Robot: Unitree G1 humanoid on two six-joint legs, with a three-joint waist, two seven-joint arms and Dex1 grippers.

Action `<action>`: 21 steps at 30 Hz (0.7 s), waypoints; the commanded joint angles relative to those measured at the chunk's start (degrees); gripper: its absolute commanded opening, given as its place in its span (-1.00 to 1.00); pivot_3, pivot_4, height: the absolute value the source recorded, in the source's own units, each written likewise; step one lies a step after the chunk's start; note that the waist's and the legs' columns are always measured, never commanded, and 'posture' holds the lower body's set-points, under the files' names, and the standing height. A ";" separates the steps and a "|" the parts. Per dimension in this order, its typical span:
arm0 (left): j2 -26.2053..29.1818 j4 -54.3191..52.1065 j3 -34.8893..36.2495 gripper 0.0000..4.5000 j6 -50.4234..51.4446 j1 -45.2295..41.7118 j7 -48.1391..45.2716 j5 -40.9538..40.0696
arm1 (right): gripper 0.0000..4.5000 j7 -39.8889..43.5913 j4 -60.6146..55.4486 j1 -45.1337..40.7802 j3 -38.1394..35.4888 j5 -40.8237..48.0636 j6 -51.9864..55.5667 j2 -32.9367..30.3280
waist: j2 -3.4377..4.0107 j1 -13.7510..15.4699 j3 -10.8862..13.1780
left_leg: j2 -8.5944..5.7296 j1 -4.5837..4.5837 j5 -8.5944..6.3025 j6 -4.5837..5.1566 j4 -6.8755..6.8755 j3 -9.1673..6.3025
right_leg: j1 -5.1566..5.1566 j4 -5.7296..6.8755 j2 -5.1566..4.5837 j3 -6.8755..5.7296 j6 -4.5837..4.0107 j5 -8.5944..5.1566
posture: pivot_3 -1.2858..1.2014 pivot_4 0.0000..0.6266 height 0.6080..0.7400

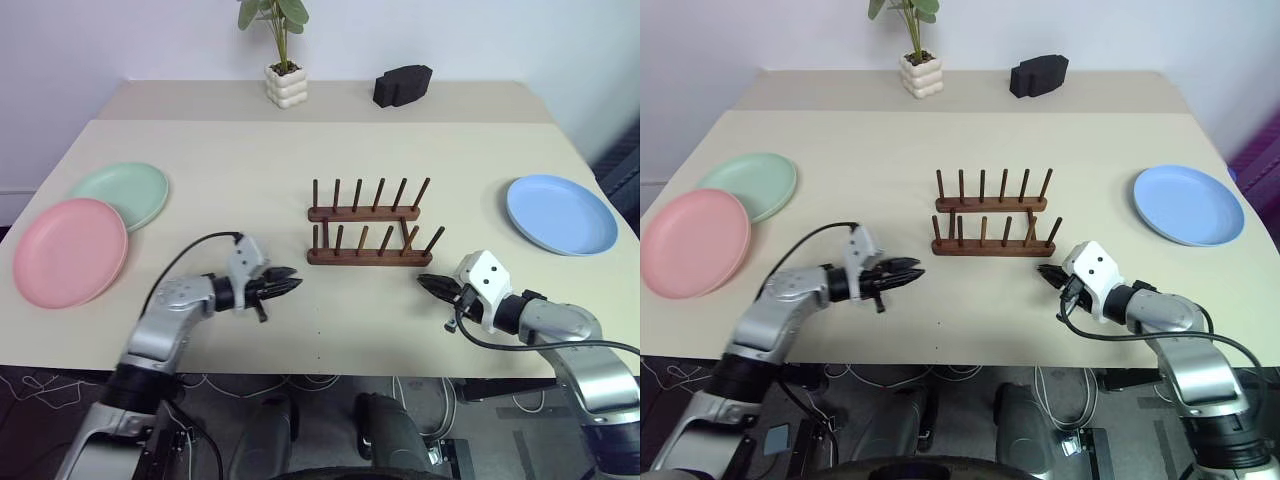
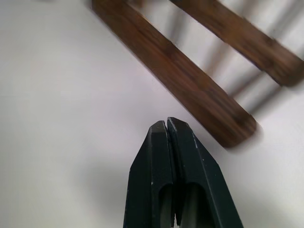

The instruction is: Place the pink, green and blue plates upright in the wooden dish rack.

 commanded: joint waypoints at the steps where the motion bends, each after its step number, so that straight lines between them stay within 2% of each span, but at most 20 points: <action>1: 2.13 -4.75 8.60 0.44 3.75 1.40 1.60 -6.43 | -1.00 1.38 -3.66 -1.90 0.95 2.31 1.57 -0.37 | 0.00 0.02 0.00 | -0.01 0.00 0.00 0.00 0.00 0.00 | 0.01 -0.02 -0.02 0.00 0.00 0.00 | 0.03 -0.52 0.99; 3: 3.52 -5.92 15.06 0.95 5.36 2.81 4.34 -9.07 | -1.00 1.38 -2.27 -4.46 2.96 1.91 1.58 0.79 | -0.05 -0.22 0.05 | -0.01 -0.01 -0.01 -0.01 -0.01 0.03 | 0.00 -0.08 -0.05 0.02 0.00 0.00 | 0.03 -0.52 0.99; 4: 3.96 -6.53 17.83 0.98 5.97 3.62 5.66 -10.12 | -1.00 1.59 -1.29 -5.34 3.86 1.55 1.32 1.14 | -0.09 -0.35 0.08 | -0.02 -0.03 -0.01 -0.01 -0.01 0.03 | -0.02 -0.08 -0.06 0.02 0.00 0.00 | 0.03 -0.52 0.99; 8: 4.88 -6.81 25.78 0.98 5.56 6.12 12.01 -10.00 | -1.00 3.06 1.39 -7.30 6.23 0.99 0.35 1.44 | -0.10 0.00 0.09 | -0.03 -0.08 -0.01 -0.01 -0.07 0.02 | -0.09 -0.09 -0.05 0.01 0.01 0.00 | 0.03 -0.52 0.99; 13: 4.45 1.05 38.69 0.98 1.76 3.12 30.87 -5.64 | -1.00 5.14 5.17 -11.07 8.94 0.68 -1.14 2.64 | -0.24 0.16 0.16 | -0.06 -0.14 -0.01 -0.02 0.00 0.00 | -0.10 -0.10 -0.06 0.00 0.02 0.00 | 0.03 -0.52 0.99; 21: 5.85 11.42 48.88 0.98 3.59 -0.16 50.28 -2.64 | -1.00 6.41 7.39 -13.42 11.00 0.25 -2.31 4.28 | -0.30 0.16 0.17 | -0.11 -0.14 -0.08 -0.15 -0.03 0.00 | -0.12 -0.10 -0.05 -0.01 0.25 0.12 | 0.03 -0.52 0.99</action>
